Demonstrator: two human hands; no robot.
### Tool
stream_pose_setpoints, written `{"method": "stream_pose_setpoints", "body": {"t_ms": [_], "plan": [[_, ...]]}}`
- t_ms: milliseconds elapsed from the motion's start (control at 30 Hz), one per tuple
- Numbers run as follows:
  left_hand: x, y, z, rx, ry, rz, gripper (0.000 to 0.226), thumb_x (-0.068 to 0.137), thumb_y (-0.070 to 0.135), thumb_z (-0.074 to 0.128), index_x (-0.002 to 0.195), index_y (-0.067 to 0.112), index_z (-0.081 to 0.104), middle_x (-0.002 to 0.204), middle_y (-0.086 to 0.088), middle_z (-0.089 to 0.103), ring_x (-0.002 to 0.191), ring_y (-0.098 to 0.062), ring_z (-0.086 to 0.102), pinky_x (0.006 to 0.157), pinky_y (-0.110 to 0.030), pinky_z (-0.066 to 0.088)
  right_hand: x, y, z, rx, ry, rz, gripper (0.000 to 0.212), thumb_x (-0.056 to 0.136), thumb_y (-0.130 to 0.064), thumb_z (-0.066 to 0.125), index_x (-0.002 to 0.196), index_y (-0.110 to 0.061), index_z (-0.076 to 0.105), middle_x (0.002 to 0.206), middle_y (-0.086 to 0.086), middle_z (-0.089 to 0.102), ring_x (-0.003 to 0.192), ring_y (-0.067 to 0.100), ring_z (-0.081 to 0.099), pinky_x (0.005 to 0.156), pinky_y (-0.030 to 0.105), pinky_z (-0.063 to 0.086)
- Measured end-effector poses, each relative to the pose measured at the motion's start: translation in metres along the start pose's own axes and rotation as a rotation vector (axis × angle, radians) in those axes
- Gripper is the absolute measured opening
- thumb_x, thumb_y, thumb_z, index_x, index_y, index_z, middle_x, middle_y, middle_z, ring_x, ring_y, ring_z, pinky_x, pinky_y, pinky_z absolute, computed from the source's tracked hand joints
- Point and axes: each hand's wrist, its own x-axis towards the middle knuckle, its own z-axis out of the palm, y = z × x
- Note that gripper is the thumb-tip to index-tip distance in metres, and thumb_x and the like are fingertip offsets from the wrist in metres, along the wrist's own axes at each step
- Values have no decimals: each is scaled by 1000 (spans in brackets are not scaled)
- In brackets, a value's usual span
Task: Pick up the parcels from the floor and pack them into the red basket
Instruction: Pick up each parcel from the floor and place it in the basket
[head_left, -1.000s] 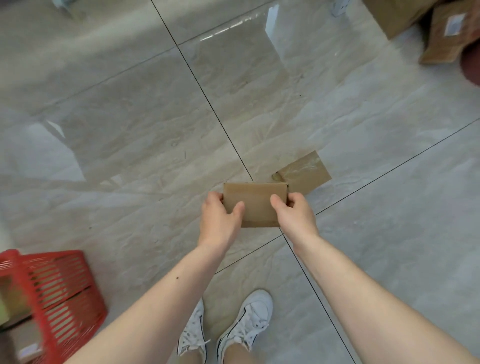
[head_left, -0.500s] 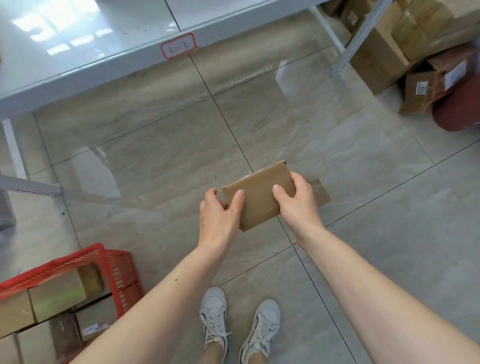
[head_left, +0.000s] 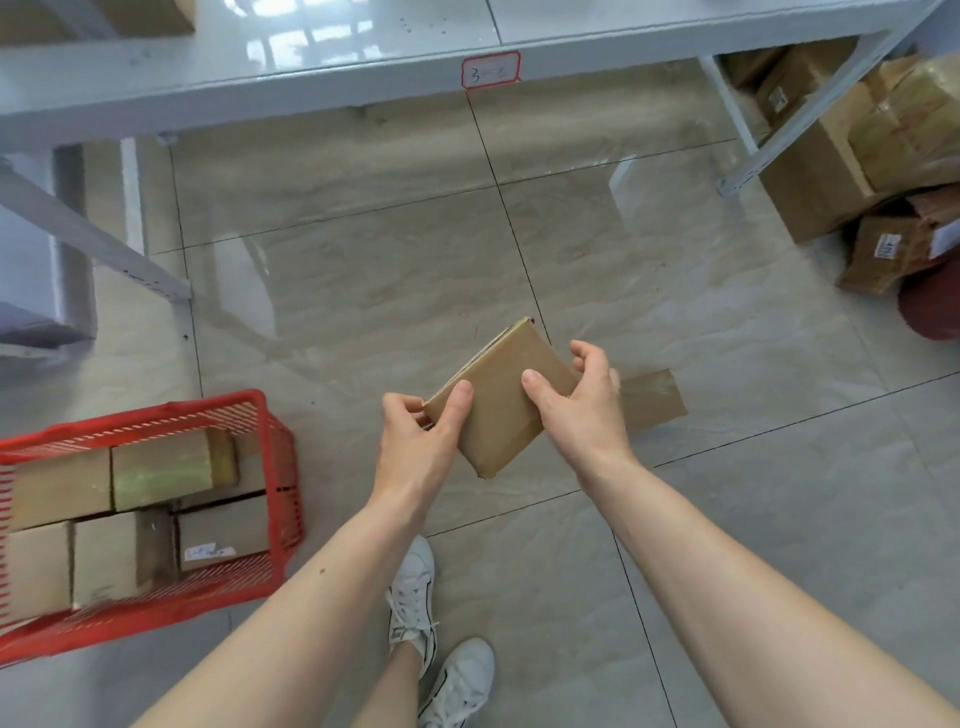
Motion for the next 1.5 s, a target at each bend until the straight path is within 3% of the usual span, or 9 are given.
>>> {"method": "stream_pose_setpoints", "body": {"t_ms": [233, 333, 467, 633, 833, 1033, 1200, 1367, 1500], "plan": [[-14, -36, -64, -281, 59, -61, 88, 73, 63, 70, 139, 14, 37, 127, -2, 54, 113, -19, 62, 96, -42, 55, -41, -16, 60, -45, -123, -56, 81, 84, -38, 71, 150, -22, 26, 149, 1, 33, 133, 17, 42, 111, 38, 38], [-11, -53, -101, -283, 142, -74, 94, 57, 78, 66, 128, 19, 46, 130, -4, 55, 112, -19, 62, 93, -44, 56, -60, -22, 96, -66, -228, -23, 84, 84, -43, 69, 151, -21, 23, 153, 0, 31, 138, 18, 39, 114, 38, 35], [-8, -69, -153, -336, 184, -79, 68, 61, 76, 63, 103, 24, 51, 117, -5, 62, 104, -21, 67, 90, -47, 57, -89, -29, 152, -51, -407, 64, 78, 84, -54, 64, 147, -25, 29, 143, -1, 49, 130, 18, 49, 110, 40, 41], [-4, -95, -221, -434, 172, -111, 62, 64, 73, 62, 100, 25, 48, 117, -5, 62, 105, -23, 68, 88, -46, 59, -127, -45, 226, 43, -500, 104, 76, 88, -51, 63, 150, -33, 22, 129, -5, 59, 115, 15, 60, 100, 41, 49], [5, -140, -315, -264, 167, -178, 63, 69, 80, 49, 104, 28, 51, 110, 1, 67, 103, -21, 67, 95, -47, 53, -172, -50, 319, 180, -531, 154, 76, 87, -41, 69, 150, -38, 26, 126, -9, 60, 113, 14, 65, 99, 44, 53], [29, -190, -391, 23, 54, -218, 63, 86, 68, 47, 120, 16, 60, 116, 0, 65, 107, -18, 61, 89, -33, 46, -201, -29, 399, 145, -457, 203, 79, 86, -38, 72, 151, -28, 27, 136, -2, 57, 117, 17, 62, 99, 41, 54], [49, -227, -416, 62, 30, -152, 79, 78, 54, 62, 148, 25, 37, 145, 0, 49, 129, -20, 52, 108, -44, 43, -208, -3, 442, 78, -444, 269, 69, 89, -34, 69, 143, -13, 32, 119, 1, 60, 98, 8, 63, 67, 17, 52], [75, -261, -420, 141, 16, -68, 77, 76, 34, 59, 148, 37, 33, 144, 4, 51, 128, -19, 54, 106, -45, 46, -202, 28, 478, 42, -484, 309, 56, 91, -29, 67, 136, -12, 39, 107, -2, 63, 94, 9, 65, 73, 25, 56], [98, -283, -415, 175, 16, -74, 73, 80, 18, 60, 148, 31, 39, 139, 0, 54, 123, -22, 57, 105, -45, 46, -186, 53, 505, -50, -484, 302, 49, 93, -28, 63, 135, -15, 43, 120, 7, 64, 104, 21, 66, 87, 39, 57]]}}
